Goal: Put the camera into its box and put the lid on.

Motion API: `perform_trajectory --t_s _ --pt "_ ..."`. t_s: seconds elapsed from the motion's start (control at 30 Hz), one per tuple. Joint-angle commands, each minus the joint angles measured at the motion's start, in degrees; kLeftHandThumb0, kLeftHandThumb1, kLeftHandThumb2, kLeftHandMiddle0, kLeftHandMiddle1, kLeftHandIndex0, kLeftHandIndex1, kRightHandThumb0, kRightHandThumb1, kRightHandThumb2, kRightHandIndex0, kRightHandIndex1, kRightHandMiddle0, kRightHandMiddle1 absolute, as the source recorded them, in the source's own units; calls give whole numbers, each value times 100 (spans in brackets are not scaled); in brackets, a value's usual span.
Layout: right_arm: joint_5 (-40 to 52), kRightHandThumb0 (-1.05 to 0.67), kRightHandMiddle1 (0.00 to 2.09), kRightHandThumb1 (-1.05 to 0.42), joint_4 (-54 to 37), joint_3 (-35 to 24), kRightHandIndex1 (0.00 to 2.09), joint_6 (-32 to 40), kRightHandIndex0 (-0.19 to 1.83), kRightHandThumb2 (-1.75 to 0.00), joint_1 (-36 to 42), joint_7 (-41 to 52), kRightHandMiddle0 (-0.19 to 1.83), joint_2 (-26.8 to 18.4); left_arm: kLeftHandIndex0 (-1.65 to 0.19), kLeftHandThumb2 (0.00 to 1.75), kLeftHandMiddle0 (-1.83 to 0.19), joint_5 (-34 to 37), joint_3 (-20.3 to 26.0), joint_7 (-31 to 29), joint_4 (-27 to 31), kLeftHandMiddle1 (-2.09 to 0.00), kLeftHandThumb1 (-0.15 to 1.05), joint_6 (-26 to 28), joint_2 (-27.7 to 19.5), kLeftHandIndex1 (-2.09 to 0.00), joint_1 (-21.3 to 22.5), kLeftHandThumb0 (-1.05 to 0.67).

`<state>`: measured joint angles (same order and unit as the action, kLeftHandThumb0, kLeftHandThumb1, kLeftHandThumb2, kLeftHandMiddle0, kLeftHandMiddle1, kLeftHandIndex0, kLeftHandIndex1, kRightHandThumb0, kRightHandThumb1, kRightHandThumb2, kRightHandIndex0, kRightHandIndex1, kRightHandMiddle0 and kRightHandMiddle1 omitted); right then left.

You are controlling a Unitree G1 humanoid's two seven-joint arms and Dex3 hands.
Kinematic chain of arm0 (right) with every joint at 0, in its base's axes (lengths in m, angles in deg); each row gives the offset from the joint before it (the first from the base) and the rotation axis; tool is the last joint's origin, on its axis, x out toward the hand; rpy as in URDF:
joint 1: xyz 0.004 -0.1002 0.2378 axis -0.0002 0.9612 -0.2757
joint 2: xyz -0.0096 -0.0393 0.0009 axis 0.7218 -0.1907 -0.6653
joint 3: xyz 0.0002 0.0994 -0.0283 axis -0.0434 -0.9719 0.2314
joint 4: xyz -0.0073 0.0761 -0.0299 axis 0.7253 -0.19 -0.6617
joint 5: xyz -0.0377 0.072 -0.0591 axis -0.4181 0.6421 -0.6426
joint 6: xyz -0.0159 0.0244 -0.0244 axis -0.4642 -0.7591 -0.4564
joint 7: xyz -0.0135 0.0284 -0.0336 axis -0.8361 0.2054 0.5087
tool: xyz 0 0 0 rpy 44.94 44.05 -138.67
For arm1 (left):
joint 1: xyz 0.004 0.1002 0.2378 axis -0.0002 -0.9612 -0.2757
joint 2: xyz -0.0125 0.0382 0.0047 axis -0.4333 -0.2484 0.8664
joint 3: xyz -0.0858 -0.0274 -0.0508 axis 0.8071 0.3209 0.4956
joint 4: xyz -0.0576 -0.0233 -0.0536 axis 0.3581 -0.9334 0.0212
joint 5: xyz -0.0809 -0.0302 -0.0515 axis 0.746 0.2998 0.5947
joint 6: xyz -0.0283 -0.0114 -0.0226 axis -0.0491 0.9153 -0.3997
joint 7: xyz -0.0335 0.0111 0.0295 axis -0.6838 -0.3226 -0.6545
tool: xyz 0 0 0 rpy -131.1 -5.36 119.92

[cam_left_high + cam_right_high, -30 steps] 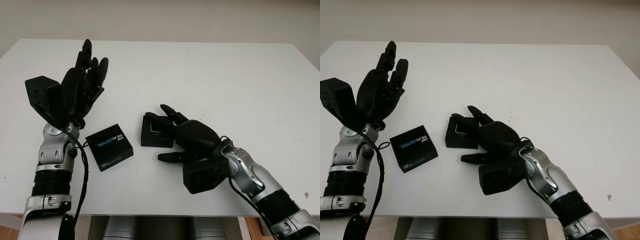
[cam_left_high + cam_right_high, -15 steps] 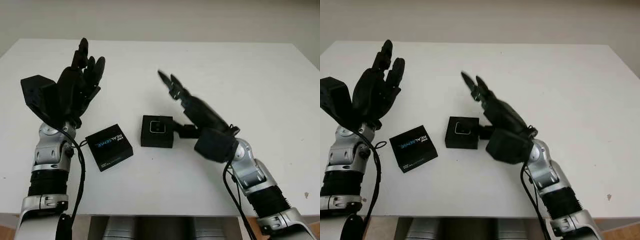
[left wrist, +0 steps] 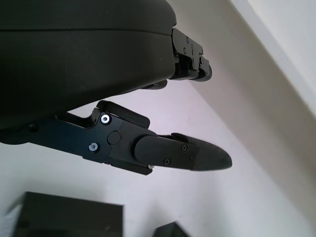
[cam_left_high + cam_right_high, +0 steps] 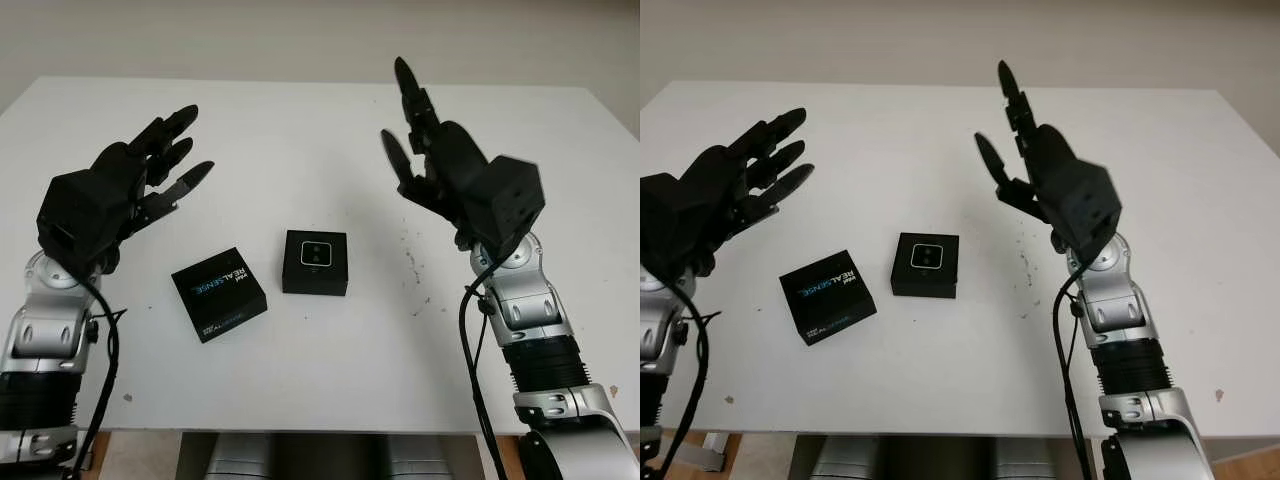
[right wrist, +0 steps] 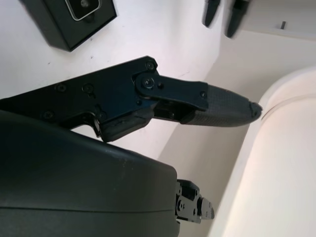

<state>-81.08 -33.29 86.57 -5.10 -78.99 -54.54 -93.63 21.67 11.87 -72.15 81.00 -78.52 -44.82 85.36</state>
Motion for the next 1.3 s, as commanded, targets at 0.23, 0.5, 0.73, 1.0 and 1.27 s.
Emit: perform_trajectory --t_s 0.23,0.5,0.73,1.0,1.27 --pt "528 -75 0 -105 426 -546 0 322 -19 -69 -389 39 -19 -67 -3 13 -6 -647 -88 -539 761 -4 105 -586 -962 -7 -790 -83" --pt "607 -73 1 -105 413 -596 1 288 -18 -68 -428 -37 -18 4 15 13 0 -1730 -363 -605 1429 -4 105 -479 -1337 -1 -1264 -95" --pt "560 -71 2 -105 384 -545 2 254 -18 -67 -395 -88 -19 7 19 15 10 -2469 -641 -540 1765 -3 105 -264 -1168 -3 -1423 -98" --pt "822 -71 1 -105 280 -658 1 447 -19 -66 -379 -150 -19 95 19 14 14 -2714 -697 -628 2143 -4 105 137 -939 -5 -1672 -98" --pt "851 -66 1 -105 203 -609 0 550 -19 -68 -352 -235 -18 110 19 11 19 -2673 -711 -819 2382 -4 105 340 -838 -1 -1909 -93"
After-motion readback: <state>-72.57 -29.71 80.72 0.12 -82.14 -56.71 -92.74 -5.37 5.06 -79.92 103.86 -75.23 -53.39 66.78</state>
